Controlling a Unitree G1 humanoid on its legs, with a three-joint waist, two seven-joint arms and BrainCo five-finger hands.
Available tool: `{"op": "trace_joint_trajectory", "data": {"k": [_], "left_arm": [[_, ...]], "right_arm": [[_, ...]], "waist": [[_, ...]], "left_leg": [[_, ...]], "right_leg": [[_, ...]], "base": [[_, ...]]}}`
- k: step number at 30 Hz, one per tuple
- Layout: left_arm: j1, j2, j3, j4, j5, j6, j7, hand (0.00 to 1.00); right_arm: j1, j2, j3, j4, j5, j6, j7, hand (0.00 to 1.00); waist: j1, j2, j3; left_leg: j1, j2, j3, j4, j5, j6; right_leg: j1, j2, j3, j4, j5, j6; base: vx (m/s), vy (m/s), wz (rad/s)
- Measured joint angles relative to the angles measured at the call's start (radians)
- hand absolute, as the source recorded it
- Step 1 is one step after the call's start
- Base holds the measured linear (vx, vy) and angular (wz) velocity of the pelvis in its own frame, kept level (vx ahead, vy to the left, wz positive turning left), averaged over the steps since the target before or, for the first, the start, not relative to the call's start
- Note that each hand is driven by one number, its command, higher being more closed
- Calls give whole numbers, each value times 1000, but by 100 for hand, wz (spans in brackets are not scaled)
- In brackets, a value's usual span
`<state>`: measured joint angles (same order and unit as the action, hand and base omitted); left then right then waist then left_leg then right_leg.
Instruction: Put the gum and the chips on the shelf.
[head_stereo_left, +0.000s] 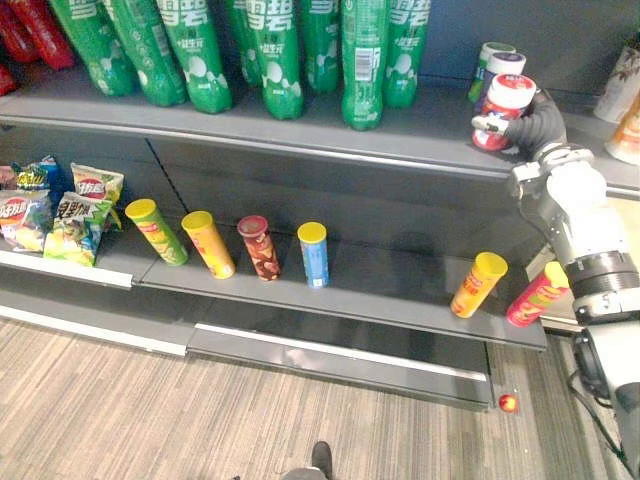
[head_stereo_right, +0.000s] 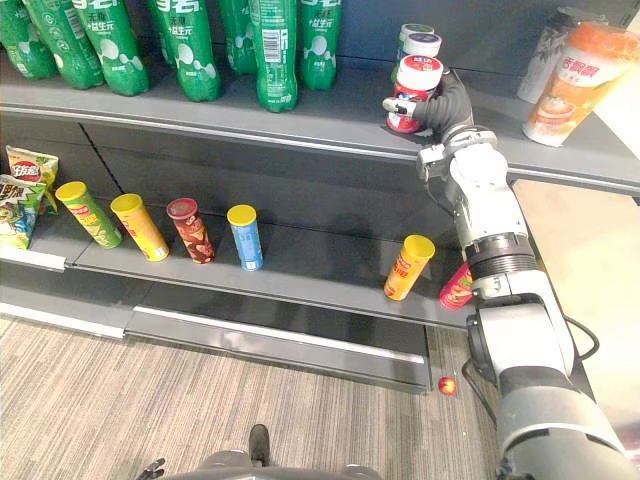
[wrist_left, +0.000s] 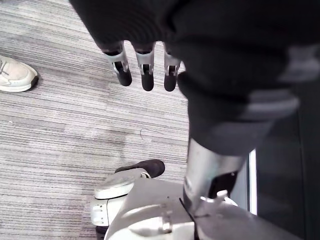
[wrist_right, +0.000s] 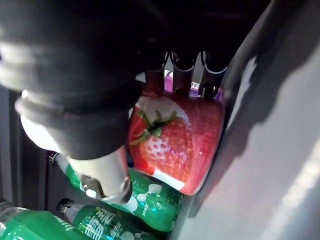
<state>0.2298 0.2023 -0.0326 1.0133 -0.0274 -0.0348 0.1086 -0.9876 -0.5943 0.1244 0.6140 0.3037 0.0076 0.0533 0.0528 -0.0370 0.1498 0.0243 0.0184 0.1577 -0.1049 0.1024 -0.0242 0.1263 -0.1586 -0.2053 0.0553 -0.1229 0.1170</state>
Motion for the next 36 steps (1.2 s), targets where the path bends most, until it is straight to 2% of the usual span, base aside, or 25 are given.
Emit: {"op": "trace_joint_trajectory", "data": {"k": [4,5,23,29,36], "left_arm": [[0,0,0,0,0,0,0,0],[0,0,0,0,0,0,0,0],[1,1,0,-8,0,0,0,0],[0,1,0,-8,0,0,0,0],[1,1,0,-9,1,0,0,0]], "right_arm": [[0,0,0,0,-20,-4,1,100],[0,0,0,0,-20,-4,1,0],[6,-16,13,-16,-30,0,22,0],[15,-17,12,-24,-30,-21,20,0],[33,-18,2,-62,-29,-23,19,0]], "waist": [[0,0,0],[0,-1,1],[3,-5,3],[3,-5,3],[3,-5,3]], "left_leg": [[0,-1,2,0,0,0],[0,-1,3,0,0,0],[4,-5,22,0,-6,8],[5,-6,23,0,-7,8],[5,-6,24,0,-8,8]], "right_leg": [[0,0,0,0,0,0],[0,0,0,0,0,0],[-1,-6,19,0,1,1],[-1,-7,20,0,0,2],[0,-6,20,1,0,3]], "base": [[0,0,0],[0,0,0],[5,4,-2],[0,0,0],[0,0,0]]}}
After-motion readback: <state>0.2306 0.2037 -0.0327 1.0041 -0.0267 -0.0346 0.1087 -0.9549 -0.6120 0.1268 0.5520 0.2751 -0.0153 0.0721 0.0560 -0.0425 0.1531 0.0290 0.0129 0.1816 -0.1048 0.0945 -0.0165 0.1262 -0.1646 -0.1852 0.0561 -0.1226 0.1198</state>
